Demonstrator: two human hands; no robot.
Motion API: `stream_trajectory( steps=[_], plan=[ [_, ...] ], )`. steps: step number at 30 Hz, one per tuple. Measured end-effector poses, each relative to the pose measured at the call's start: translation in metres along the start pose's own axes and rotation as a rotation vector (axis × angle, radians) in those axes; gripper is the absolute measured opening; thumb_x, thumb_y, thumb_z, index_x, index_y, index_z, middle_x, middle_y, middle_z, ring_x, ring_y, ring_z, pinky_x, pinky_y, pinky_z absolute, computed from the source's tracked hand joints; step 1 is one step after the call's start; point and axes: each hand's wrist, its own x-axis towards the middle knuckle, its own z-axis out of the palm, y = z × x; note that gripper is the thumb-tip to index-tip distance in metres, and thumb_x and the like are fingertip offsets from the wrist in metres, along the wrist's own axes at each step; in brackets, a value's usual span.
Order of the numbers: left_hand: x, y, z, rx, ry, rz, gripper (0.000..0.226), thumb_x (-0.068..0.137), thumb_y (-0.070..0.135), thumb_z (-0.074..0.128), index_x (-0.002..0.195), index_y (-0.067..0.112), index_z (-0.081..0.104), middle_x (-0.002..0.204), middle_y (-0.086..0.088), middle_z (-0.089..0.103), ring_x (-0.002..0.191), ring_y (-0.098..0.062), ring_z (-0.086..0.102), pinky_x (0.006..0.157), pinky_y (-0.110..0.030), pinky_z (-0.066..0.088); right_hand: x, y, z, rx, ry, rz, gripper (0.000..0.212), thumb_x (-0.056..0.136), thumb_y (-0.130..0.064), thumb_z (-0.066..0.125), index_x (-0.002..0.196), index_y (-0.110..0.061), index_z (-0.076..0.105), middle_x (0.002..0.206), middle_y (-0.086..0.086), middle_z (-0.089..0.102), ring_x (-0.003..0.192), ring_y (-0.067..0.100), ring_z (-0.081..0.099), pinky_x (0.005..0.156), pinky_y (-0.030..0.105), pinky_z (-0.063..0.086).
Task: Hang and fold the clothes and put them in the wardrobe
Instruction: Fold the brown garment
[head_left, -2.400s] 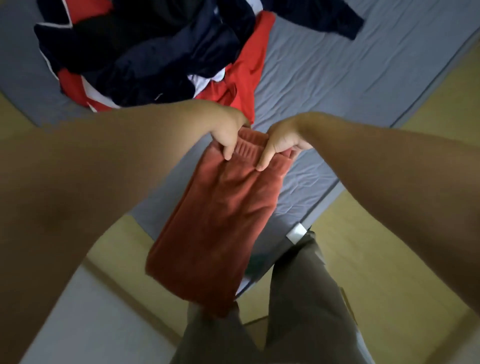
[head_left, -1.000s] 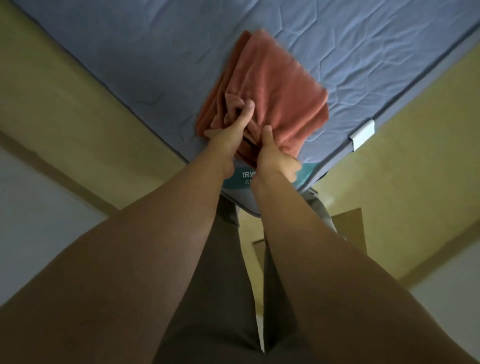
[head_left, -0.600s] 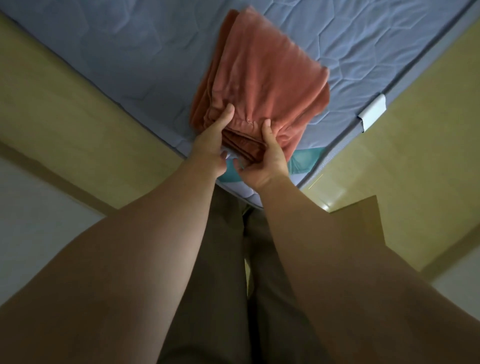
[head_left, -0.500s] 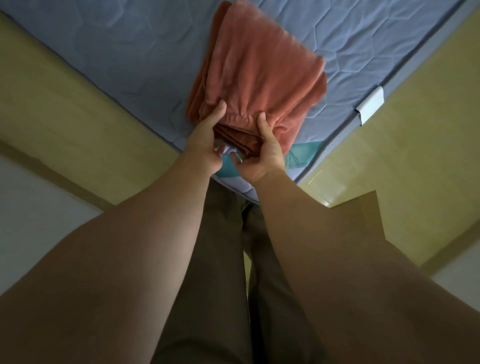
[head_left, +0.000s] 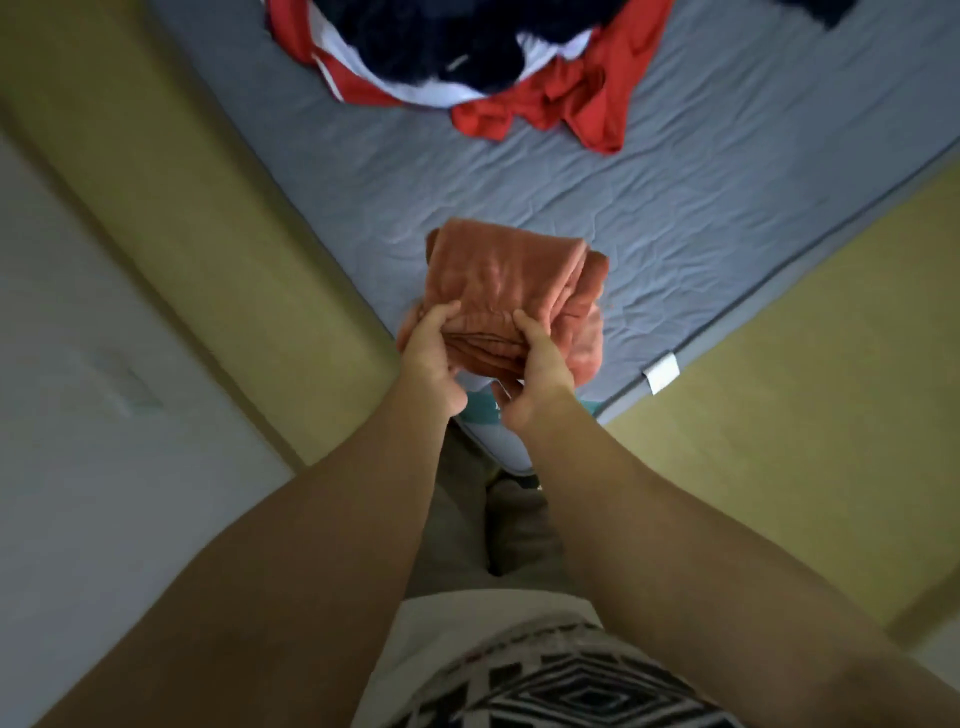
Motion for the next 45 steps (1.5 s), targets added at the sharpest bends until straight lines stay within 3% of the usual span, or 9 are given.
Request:
stream_trajectory(
  steps=[4,7,11,17,21,27,31,39,45],
  plan=[
    [-0.084,0.061,-0.019,-0.181,0.001,0.199,0.031,0.083,0.044,0.077,0.111,0.032,0.072,0.098,0.003,0.078,0.083,-0.015,0.076,0.067,-0.026,0.053,-0.093,-0.008,0.045,-0.169,-0.136,-0.093,0.063,0.067,-0.042,0.087,0.121,-0.02,0.065,0.111,-0.001,0.074,0.1,0.017,0.068,0.077,0.033,0.05],
    [-0.136,0.119,-0.037,-0.305,-0.022,0.307,0.017,0.085,0.05,0.075,0.078,0.035,0.079,0.088,0.002,0.079,0.076,-0.016,0.076,0.056,-0.025,0.057,-0.156,-0.009,0.097,-0.27,-0.257,-0.179,0.063,0.065,-0.039,0.088,0.121,-0.019,0.067,0.107,-0.003,0.075,0.096,0.014,0.07,0.071,0.029,0.048],
    [-0.179,0.207,-0.067,-0.431,-0.008,0.422,0.017,0.089,0.038,0.069,0.085,0.021,0.073,0.08,-0.002,0.078,0.066,-0.017,0.075,0.051,-0.021,0.054,-0.227,-0.006,0.179,-0.342,-0.416,-0.29,0.071,0.062,-0.038,0.091,0.122,-0.015,0.062,0.108,0.0,0.074,0.095,0.015,0.07,0.07,0.028,0.048],
    [-0.212,0.361,-0.121,-0.539,-0.079,0.608,0.026,0.086,0.032,0.065,0.067,0.019,0.078,0.084,-0.005,0.078,0.07,-0.02,0.075,0.06,-0.024,0.054,-0.307,0.016,0.319,-0.352,-0.609,-0.43,0.072,0.065,-0.037,0.09,0.125,-0.013,0.058,0.11,0.001,0.074,0.097,0.014,0.07,0.069,0.028,0.046],
    [-0.23,0.474,-0.163,-0.545,-0.124,0.7,0.015,0.085,0.032,0.067,0.09,0.019,0.075,0.094,-0.005,0.078,0.082,-0.021,0.074,0.068,-0.027,0.054,-0.361,0.031,0.43,-0.345,-0.7,-0.504,0.071,0.071,-0.036,0.087,0.13,-0.01,0.058,0.114,0.004,0.073,0.101,0.018,0.07,0.07,0.03,0.046],
    [-0.261,0.619,-0.211,-0.602,-0.166,0.784,0.037,0.078,0.03,0.077,0.112,0.015,0.073,0.103,-0.007,0.077,0.094,-0.024,0.075,0.072,-0.03,0.057,-0.435,0.045,0.565,-0.309,-0.778,-0.592,0.076,0.067,-0.041,0.089,0.131,-0.014,0.058,0.116,0.001,0.072,0.105,0.018,0.067,0.076,0.032,0.047],
    [-0.268,0.703,-0.228,-0.644,-0.204,0.839,0.04,0.075,0.029,0.082,0.111,0.014,0.072,0.104,-0.008,0.077,0.096,-0.026,0.074,0.091,-0.037,0.057,-0.465,0.045,0.649,-0.258,-0.818,-0.671,0.074,0.064,-0.04,0.091,0.127,-0.016,0.059,0.116,-0.001,0.072,0.104,0.017,0.067,0.081,0.032,0.05],
    [-0.228,0.895,-0.243,-0.614,-0.228,0.897,0.049,0.071,0.029,0.084,0.115,0.013,0.07,0.104,-0.007,0.077,0.093,-0.026,0.074,0.085,-0.036,0.059,-0.477,0.034,0.844,-0.124,-0.83,-0.724,0.082,0.062,-0.038,0.092,0.13,-0.012,0.054,0.111,-0.001,0.07,0.098,0.018,0.068,0.079,0.032,0.054],
    [-0.191,1.054,-0.265,-0.592,-0.197,0.949,0.059,0.071,0.025,0.085,0.125,0.014,0.065,0.111,-0.011,0.074,0.1,-0.03,0.072,0.095,-0.042,0.057,-0.484,0.012,1.011,-0.143,-0.887,-0.665,0.08,0.064,-0.036,0.092,0.132,-0.014,0.056,0.113,0.001,0.071,0.1,0.019,0.069,0.083,0.032,0.055]
  ],
)
